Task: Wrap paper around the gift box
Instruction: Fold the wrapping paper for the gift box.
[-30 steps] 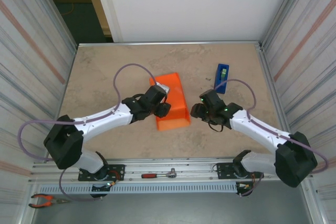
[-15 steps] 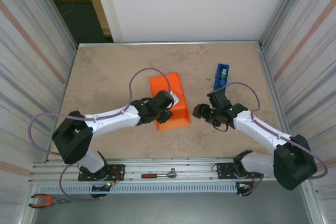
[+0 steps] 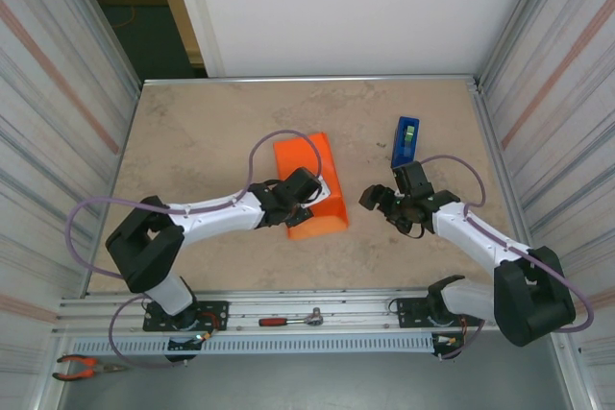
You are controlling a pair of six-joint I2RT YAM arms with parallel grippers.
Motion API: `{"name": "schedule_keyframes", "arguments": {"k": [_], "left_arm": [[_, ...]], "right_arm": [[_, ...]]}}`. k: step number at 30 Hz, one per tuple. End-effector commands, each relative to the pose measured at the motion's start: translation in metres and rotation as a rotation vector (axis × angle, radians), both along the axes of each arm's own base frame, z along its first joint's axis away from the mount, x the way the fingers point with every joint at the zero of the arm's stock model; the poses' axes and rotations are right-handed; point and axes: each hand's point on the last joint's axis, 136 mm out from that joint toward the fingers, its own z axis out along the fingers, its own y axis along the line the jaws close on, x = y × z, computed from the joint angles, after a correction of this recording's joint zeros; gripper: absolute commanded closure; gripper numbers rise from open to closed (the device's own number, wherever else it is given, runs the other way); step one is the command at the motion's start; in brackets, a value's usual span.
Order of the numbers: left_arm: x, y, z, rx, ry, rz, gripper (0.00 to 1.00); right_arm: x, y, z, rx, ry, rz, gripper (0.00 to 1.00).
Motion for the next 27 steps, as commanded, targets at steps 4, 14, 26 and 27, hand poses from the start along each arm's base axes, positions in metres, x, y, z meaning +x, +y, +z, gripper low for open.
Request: {"name": "schedule_keyframes", "arguments": {"k": [4, 14, 26, 27], "left_arm": [[0.011, 0.008, -0.007, 0.063, -0.060, 0.002, 0.38], [0.012, 0.009, -0.016, 0.093, -0.112, 0.008, 0.41], [0.004, 0.005, -0.026, 0.112, -0.135, -0.007, 0.43], [0.003, 0.005, -0.026, 0.111, -0.133, -0.008, 0.43]], "right_arm": [[0.000, 0.010, -0.004, 0.076, 0.016, 0.007, 0.12], [0.006, 0.024, -0.015, 0.193, 0.071, -0.006, 0.41], [0.017, 0.035, -0.020, 0.253, 0.079, -0.024, 0.79], [0.017, 0.035, -0.021, 0.254, 0.080, -0.026, 0.81]]}}
